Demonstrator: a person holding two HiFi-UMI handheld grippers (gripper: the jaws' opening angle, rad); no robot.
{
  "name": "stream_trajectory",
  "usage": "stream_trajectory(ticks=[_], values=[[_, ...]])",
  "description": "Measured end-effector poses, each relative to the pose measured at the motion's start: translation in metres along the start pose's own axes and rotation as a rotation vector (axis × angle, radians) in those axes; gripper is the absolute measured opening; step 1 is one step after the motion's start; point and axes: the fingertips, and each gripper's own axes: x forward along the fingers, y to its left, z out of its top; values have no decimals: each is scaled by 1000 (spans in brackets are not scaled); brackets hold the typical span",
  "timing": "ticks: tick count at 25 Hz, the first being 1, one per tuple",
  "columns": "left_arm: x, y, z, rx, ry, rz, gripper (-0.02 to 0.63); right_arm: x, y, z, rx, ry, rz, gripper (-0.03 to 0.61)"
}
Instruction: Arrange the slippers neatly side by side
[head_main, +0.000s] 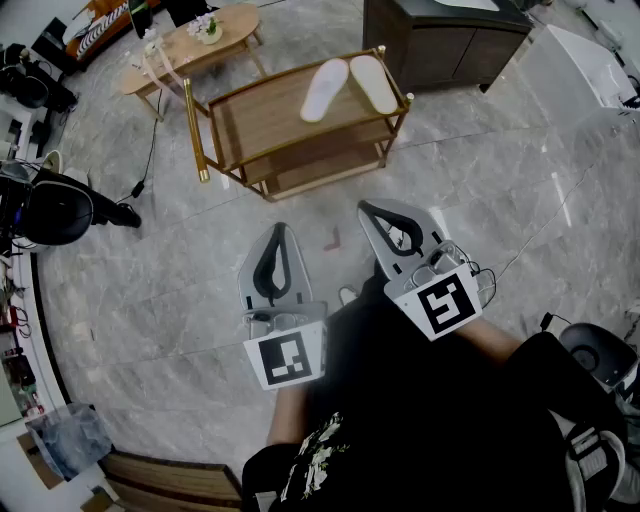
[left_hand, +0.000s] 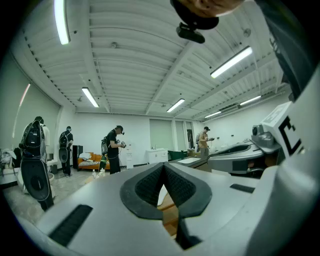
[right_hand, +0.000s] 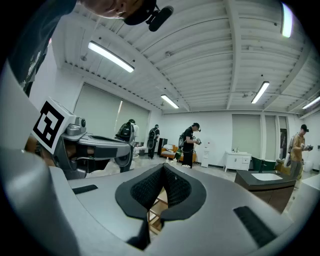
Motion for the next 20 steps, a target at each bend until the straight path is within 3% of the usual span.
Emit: stream_trajectory(ticks=[14, 20], values=[[2, -7, -4, -4, 12, -14, 0, -3, 0, 3, 66, -47, 8, -3], [6, -16, -12, -3, 38, -38, 0, -8, -9, -10, 89, -15, -24, -3]])
